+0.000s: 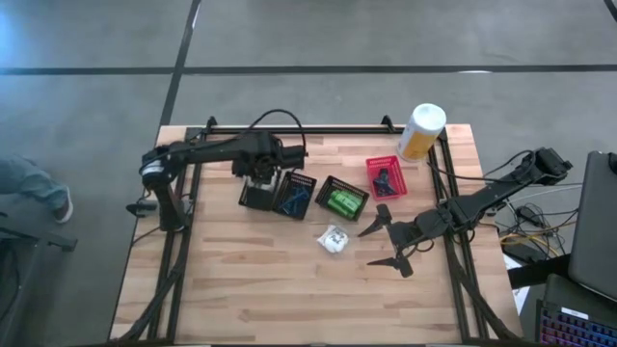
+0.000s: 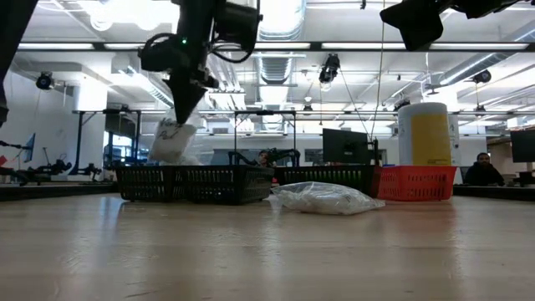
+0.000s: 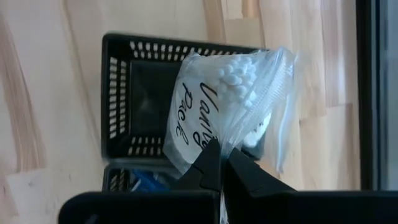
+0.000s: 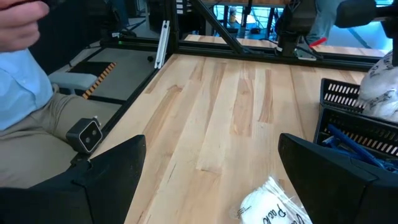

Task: Pick & Place Travel size toiletries
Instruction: Put the middle left vanity pack into the left black bin

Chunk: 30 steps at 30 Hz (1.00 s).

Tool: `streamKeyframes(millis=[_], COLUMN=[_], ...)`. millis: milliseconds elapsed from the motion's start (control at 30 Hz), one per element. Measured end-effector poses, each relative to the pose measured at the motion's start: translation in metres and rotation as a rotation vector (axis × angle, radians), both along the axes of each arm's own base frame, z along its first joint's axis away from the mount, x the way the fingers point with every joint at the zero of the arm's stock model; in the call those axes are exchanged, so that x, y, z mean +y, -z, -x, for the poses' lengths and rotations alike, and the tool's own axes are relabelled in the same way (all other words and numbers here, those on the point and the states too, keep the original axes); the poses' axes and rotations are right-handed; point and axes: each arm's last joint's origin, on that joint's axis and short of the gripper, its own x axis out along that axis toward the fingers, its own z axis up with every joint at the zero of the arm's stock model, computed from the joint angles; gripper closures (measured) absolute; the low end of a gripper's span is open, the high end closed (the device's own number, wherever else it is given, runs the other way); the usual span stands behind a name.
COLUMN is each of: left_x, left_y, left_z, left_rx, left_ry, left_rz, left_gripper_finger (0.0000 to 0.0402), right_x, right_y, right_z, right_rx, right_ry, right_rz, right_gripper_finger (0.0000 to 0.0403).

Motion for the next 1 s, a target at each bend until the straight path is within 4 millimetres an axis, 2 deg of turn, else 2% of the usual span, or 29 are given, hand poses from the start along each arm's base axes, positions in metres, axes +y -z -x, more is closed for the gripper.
streamKeyframes(millis=[200,367,733,1000], left_x=[0.011,0.011,0.01,0.008], left_y=[0.009,0.016,0.015,0.026], left_z=[0.004,0.004,-0.005,0.0], left_rx=[0.019,0.01,-0.064,-0.023], left_ry=[0.018,0.052,0.109,0.08], left_rz=[0.052,0.065,0.047,0.085], left_gripper_finger=[0.0401,0.0401,0.0401,0.04], right_x=[0.0,0.0,0.0,0.0], right_y=[0.0,0.0,0.0,0.0], right_z=[0.0,0.0,0.0,0.0], right_rx=[0.0,0.0,0.0,0.0], right_ry=[0.0,0.0,0.0,0.0], right_rz=[0.0,0.0,0.0,0.0], right_gripper_finger=[0.0039,0.0039,0.0039,0.0039])
